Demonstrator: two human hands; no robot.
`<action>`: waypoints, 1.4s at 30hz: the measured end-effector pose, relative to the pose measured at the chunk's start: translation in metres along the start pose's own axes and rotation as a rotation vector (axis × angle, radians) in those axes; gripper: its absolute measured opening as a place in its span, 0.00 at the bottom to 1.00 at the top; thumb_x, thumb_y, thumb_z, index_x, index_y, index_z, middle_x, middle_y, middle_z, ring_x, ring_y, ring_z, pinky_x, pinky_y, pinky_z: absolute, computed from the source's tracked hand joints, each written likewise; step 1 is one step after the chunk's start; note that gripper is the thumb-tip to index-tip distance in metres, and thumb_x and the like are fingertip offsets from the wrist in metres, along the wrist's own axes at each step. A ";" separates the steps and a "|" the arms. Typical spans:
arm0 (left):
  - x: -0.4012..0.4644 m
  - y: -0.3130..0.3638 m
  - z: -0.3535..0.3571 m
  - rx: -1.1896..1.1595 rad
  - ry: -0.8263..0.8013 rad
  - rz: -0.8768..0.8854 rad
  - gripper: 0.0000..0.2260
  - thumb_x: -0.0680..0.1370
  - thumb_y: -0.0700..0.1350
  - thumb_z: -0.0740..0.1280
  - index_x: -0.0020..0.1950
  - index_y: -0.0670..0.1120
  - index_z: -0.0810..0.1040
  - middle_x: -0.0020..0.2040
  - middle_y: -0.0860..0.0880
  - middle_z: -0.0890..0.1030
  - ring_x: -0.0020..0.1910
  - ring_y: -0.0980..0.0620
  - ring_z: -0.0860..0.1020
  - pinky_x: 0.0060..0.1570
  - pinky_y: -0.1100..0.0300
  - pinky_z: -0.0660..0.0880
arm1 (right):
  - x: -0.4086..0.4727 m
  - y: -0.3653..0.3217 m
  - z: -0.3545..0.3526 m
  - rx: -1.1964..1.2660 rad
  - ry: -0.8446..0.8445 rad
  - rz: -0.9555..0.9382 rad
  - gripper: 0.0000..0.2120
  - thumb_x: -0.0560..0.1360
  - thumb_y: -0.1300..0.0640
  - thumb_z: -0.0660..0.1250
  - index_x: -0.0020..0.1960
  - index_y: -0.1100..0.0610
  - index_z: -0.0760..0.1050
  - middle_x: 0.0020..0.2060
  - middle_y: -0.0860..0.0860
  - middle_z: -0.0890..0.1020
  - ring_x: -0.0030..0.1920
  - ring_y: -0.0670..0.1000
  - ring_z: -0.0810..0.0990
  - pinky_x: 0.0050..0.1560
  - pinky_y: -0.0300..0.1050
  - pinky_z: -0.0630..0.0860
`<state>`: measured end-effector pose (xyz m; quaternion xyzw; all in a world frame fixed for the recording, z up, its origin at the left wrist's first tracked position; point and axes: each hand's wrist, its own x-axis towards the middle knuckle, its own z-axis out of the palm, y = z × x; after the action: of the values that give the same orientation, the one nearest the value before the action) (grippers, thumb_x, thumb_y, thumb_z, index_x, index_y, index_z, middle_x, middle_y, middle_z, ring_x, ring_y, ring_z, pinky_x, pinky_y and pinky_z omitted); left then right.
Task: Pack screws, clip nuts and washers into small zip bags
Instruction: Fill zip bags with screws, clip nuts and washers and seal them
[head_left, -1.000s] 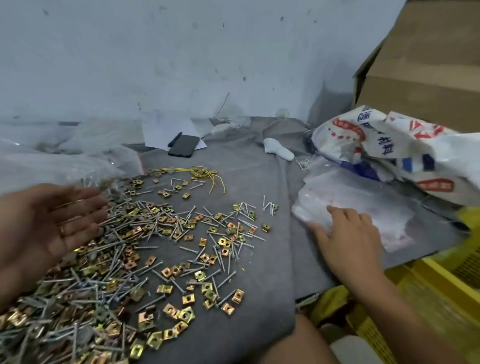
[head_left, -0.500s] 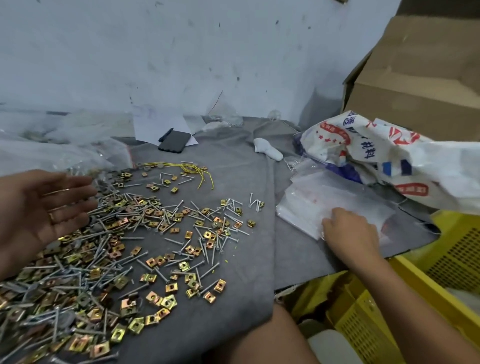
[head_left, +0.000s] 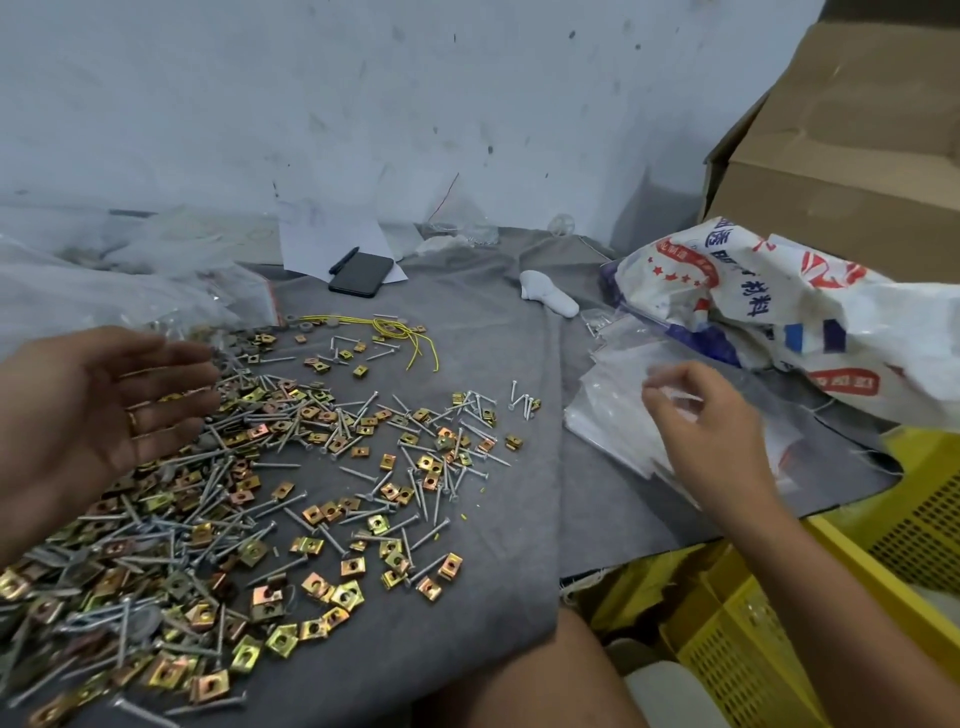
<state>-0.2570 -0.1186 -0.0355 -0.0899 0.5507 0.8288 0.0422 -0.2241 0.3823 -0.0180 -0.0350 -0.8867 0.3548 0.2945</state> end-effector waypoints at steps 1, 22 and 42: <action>-0.006 0.002 0.009 0.027 -0.045 0.005 0.16 0.80 0.53 0.66 0.51 0.45 0.90 0.50 0.46 0.89 0.43 0.47 0.89 0.36 0.52 0.85 | 0.003 -0.015 0.002 0.141 -0.052 0.036 0.02 0.82 0.57 0.68 0.51 0.52 0.79 0.52 0.44 0.86 0.55 0.43 0.83 0.61 0.49 0.80; -0.038 0.012 0.041 0.239 0.203 0.347 0.09 0.83 0.45 0.70 0.54 0.41 0.88 0.41 0.48 0.86 0.33 0.55 0.79 0.28 0.64 0.71 | -0.006 -0.203 0.190 0.684 -0.407 0.190 0.08 0.83 0.57 0.65 0.60 0.56 0.70 0.52 0.56 0.85 0.48 0.53 0.86 0.48 0.54 0.84; -0.052 0.006 0.057 0.404 0.346 0.494 0.05 0.77 0.42 0.78 0.44 0.41 0.86 0.36 0.44 0.85 0.31 0.56 0.80 0.25 0.64 0.72 | -0.052 -0.219 0.211 0.919 -0.533 -0.176 0.07 0.77 0.62 0.75 0.52 0.51 0.84 0.43 0.48 0.89 0.43 0.50 0.89 0.48 0.49 0.86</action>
<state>-0.2131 -0.0676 0.0018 -0.0826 0.7076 0.6608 -0.2362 -0.2644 0.0764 -0.0224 0.2633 -0.6835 0.6769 0.0726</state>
